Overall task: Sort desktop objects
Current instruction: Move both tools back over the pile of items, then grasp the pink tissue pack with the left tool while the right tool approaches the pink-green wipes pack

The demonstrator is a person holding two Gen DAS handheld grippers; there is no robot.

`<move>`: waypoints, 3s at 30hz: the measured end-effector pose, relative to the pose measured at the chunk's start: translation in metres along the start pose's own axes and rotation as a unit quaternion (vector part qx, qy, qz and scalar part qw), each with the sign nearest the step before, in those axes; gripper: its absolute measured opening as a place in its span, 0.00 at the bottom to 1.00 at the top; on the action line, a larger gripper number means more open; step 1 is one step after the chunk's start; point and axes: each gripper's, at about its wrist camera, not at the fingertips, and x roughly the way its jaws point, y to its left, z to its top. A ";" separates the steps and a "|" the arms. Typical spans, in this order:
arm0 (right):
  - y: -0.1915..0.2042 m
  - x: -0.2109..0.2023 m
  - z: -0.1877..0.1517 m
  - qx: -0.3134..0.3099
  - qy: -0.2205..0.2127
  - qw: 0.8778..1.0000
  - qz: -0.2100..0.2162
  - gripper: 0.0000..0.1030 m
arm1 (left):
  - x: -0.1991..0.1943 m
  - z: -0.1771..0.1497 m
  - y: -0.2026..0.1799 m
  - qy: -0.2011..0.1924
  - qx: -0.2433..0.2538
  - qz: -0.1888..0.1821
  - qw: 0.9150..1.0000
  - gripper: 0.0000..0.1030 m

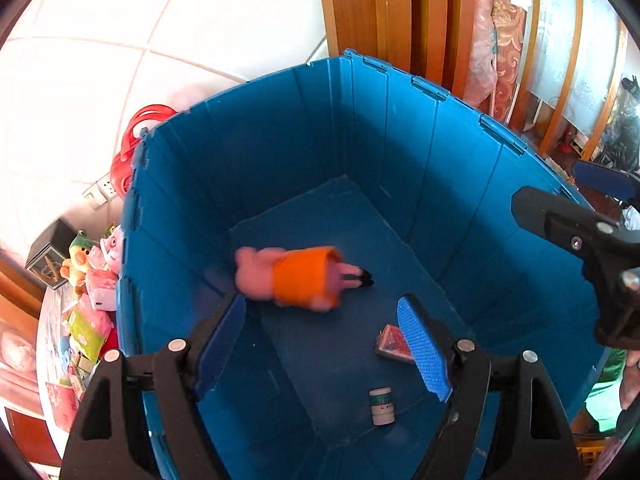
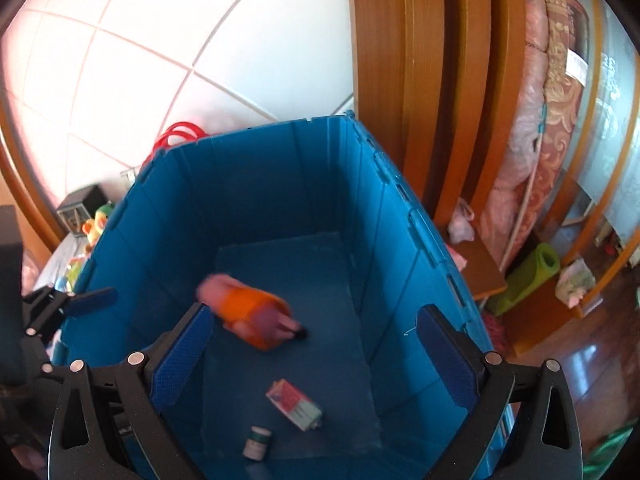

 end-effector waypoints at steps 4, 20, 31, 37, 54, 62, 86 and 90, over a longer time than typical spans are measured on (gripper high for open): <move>0.006 -0.012 -0.013 -0.010 -0.011 1.000 -0.005 1.00 | -0.016 -0.016 0.007 -0.019 -0.014 -0.006 1.000 0.76; 0.044 -0.049 -0.075 -0.002 -0.061 0.997 0.050 1.00 | -0.088 -0.100 0.068 -0.128 -0.095 -0.010 0.987 0.80; 0.127 -0.041 -0.085 -0.055 -0.062 0.994 0.073 1.00 | -0.094 -0.157 0.132 -0.148 -0.134 0.080 0.977 0.80; 0.200 -0.054 -0.094 -0.095 -0.090 0.985 0.115 1.00 | -0.099 -0.198 0.200 -0.129 -0.161 0.108 0.972 0.80; 0.398 0.002 -0.148 -0.129 -0.017 0.985 0.113 1.00 | -0.079 -0.339 0.418 -0.042 -0.239 0.146 0.959 0.80; 0.439 0.048 -0.172 -0.090 0.042 0.991 0.086 1.00 | -0.056 -0.368 0.483 -0.005 -0.235 0.144 0.961 0.80; 0.469 0.169 -0.148 -0.101 0.144 0.982 0.073 1.00 | 0.039 -0.309 0.541 0.061 -0.230 0.123 0.963 0.80; 0.472 0.175 -0.149 -0.069 0.156 0.983 0.066 1.00 | 0.070 -0.299 0.555 0.091 -0.206 0.112 0.968 0.82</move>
